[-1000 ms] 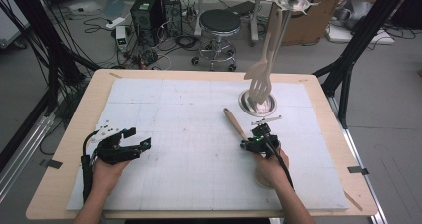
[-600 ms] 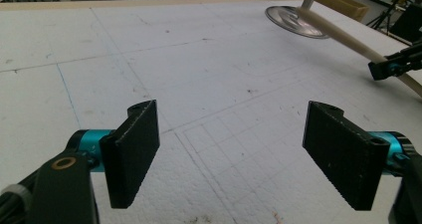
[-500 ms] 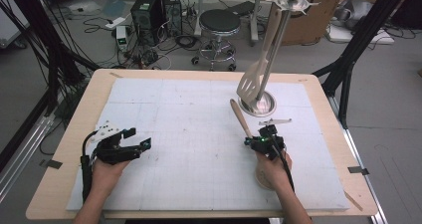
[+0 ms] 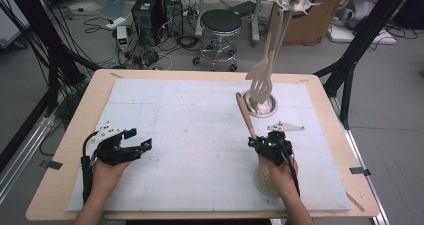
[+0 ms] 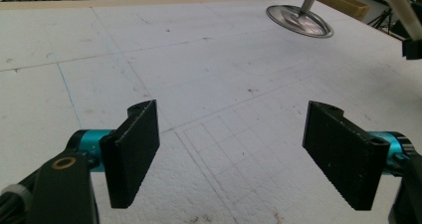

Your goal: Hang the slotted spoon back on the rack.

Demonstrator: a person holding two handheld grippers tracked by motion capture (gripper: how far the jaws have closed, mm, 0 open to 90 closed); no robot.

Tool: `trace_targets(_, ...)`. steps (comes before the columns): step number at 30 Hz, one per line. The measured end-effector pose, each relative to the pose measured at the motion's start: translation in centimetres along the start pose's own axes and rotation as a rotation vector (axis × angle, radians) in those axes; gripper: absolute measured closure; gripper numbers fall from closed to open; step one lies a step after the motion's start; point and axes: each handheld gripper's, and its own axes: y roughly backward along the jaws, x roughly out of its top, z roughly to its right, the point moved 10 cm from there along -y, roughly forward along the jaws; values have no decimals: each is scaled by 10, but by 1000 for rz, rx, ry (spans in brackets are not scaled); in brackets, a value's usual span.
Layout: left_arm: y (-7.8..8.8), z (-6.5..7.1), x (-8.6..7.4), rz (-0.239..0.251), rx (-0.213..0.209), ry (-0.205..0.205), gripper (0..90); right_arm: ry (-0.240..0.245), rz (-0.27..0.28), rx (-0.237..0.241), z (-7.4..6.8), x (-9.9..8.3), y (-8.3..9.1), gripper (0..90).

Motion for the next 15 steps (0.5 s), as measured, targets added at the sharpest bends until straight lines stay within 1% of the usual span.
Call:
trace_targets(3, 0, 0, 0, 1, 2, 0, 230, -11, 57, -1, 1, 14, 9, 781)
trace_targets(5, 0, 0, 0, 1, 2, 0, 230, -6, 87, 7, 2, 23, 15, 781)
trace_targets(8, 0, 0, 0, 1, 2, 1, 230, -5, 144, -6, 4, 36, 25, 781)
trace_targets(12, 0, 0, 0, 3, 1, 3, 230, -43, 212, -18, 14, 53, 37, 781)
trace_targets(15, 0, 0, 0, 2, 1, 1, 230, -70, 247, -26, 25, 66, 44, 781)
